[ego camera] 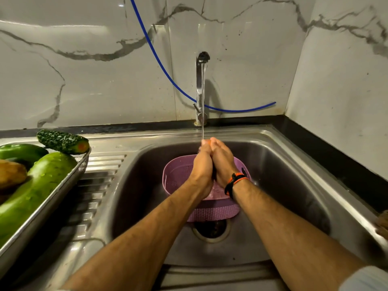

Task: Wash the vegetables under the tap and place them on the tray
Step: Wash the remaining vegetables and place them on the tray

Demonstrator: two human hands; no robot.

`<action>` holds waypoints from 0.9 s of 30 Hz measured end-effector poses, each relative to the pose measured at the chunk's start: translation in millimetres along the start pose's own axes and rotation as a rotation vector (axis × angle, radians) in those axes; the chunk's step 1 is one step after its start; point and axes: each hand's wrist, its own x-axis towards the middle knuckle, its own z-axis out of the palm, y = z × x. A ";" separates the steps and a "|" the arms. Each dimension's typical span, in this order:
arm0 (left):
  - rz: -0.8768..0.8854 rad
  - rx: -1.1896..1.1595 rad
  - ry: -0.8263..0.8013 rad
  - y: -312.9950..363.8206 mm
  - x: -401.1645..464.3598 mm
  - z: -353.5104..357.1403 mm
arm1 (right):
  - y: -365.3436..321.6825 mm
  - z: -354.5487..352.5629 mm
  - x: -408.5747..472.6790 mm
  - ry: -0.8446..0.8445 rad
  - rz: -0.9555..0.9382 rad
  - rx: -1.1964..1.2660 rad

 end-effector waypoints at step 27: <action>0.068 -0.216 0.167 4.8 21.2 -24.0 | 9.6 20.7 -2.8 -0.140 -0.105 -0.304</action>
